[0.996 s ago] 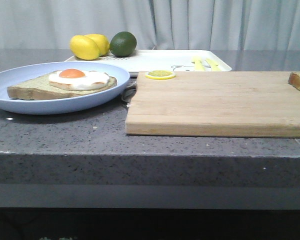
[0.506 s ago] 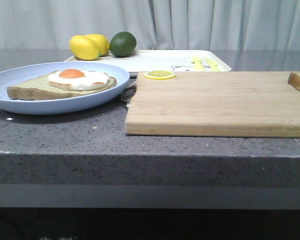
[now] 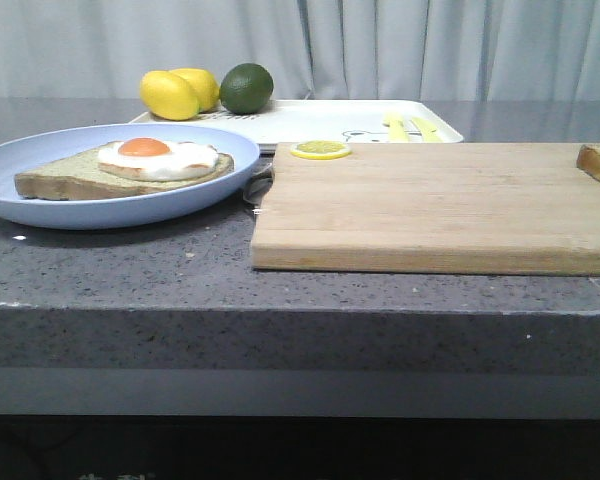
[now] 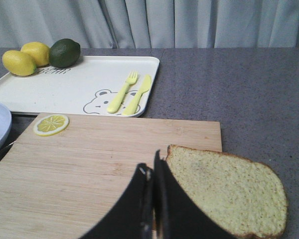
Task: Place bread and move sandwich to tray
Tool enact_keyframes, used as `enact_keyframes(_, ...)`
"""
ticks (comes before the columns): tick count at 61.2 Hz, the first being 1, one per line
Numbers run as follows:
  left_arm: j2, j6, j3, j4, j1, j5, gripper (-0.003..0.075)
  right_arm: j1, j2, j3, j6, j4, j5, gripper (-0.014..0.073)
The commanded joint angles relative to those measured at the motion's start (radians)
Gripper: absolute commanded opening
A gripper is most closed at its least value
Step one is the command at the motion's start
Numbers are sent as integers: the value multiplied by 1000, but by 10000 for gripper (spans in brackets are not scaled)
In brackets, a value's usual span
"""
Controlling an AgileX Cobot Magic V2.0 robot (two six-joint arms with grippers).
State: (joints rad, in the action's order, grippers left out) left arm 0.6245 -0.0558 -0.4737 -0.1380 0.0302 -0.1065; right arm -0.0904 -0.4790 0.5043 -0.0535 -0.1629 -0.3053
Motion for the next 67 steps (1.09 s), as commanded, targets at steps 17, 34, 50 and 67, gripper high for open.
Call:
enact_keyframes(17, 8, 7, -40, -2, 0, 79, 72, 7, -10, 39, 2, 1, 79, 230)
enact_keyframes(34, 8, 7, -40, -2, 0, 99, 604, 7, -11, 39, 2, 1, 80, 582)
enact_keyframes(50, 10, 7, -40, -2, 0, 97, 598, 9, -226, 309, 2, 2, 19, 582)
enact_keyframes(67, 10, 7, -40, -2, 0, 97, 598, 76, -561, 758, 54, 19, -394, 582)
